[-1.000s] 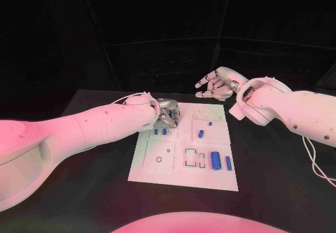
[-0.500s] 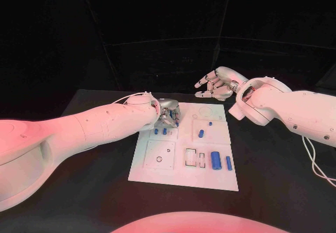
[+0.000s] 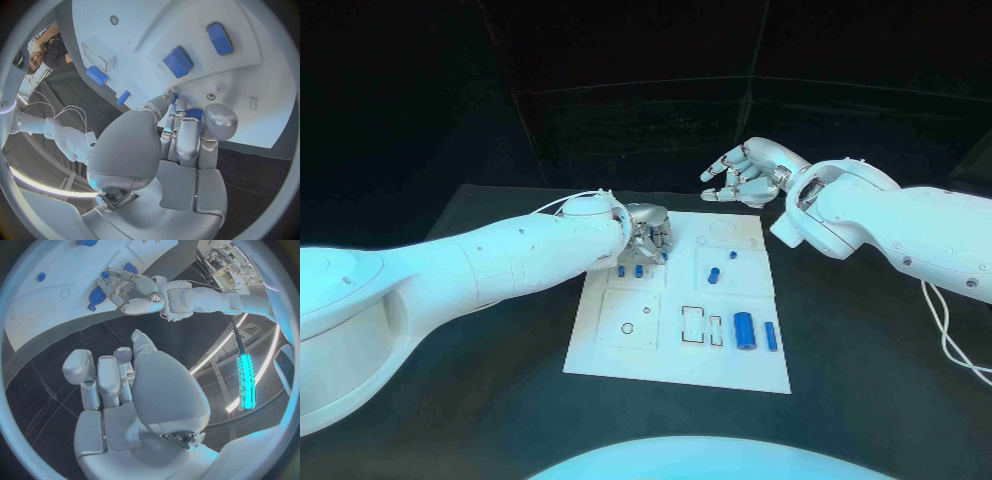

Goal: Assemble the parts on the task board

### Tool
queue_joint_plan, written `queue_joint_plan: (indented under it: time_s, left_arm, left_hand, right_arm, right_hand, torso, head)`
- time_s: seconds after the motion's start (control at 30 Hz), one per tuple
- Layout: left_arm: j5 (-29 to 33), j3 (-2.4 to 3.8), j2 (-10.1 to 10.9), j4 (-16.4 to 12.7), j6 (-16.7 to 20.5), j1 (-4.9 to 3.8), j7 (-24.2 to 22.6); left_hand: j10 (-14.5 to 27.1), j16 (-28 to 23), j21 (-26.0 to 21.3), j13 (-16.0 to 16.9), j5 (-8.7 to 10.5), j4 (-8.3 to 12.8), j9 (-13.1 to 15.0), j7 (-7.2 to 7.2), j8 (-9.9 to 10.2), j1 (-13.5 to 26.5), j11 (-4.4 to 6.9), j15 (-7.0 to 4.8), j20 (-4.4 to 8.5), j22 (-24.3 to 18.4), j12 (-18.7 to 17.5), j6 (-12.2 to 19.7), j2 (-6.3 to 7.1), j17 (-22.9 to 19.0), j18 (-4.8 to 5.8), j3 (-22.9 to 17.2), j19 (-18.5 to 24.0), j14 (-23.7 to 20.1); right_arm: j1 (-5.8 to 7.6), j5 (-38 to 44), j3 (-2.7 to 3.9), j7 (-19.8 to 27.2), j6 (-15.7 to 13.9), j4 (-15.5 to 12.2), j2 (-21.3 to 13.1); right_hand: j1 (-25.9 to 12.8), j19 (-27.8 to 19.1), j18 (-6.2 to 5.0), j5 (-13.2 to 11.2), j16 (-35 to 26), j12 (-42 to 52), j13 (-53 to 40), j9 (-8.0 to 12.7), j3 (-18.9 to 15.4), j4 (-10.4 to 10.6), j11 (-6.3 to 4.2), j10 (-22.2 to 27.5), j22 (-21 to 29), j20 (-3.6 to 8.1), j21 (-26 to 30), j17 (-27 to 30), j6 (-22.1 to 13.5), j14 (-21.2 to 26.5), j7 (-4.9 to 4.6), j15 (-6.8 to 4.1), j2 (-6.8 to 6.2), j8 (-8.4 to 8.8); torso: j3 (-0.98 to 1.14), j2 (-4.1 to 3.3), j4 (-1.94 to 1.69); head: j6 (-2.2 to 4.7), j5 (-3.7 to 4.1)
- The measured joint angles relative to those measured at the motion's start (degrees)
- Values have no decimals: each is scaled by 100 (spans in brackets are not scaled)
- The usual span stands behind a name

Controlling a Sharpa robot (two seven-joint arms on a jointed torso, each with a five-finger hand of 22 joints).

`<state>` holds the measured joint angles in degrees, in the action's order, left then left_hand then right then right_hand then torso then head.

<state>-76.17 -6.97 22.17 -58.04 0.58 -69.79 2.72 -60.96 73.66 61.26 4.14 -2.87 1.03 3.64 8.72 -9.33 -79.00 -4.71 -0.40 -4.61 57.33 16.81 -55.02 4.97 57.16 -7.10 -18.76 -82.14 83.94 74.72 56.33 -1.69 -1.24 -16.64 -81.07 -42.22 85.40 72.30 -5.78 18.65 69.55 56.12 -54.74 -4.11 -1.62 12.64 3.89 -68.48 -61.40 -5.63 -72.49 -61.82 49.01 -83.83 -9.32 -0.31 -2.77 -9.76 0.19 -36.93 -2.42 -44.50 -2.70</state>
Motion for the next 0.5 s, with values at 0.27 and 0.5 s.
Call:
queue_joint_plan:
  time_s: [0.27,0.5]
  left_arm:
    - [-5,0,-20,11,26,3,56]
    - [-5,-7,-29,7,141,30,74]
  left_hand:
    - [-209,0,23,-27,0,44,61,-65,-98,-72,67,-21,0,37,-12,-320,-72,-41,0,-212,0,13]
    - [-483,0,54,6,1,218,71,-113,-144,-170,137,-75,0,97,27,-615,-209,-91,-1,-561,0,-7]
  right_arm:
    - [0,0,0,0,0,-1,1]
    - [0,0,0,0,0,-4,1]
  right_hand:
    - [0,0,0,0,0,0,0,0,0,0,0,0,0,0,0,1,0,0,0,0,0,0]
    - [0,0,0,0,0,0,1,0,0,0,0,0,1,0,0,1,0,0,0,0,0,0]
  torso:
    - [0,-1,3]
    - [-1,-1,3]
  head:
    - [-1,7]
    - [1,15]
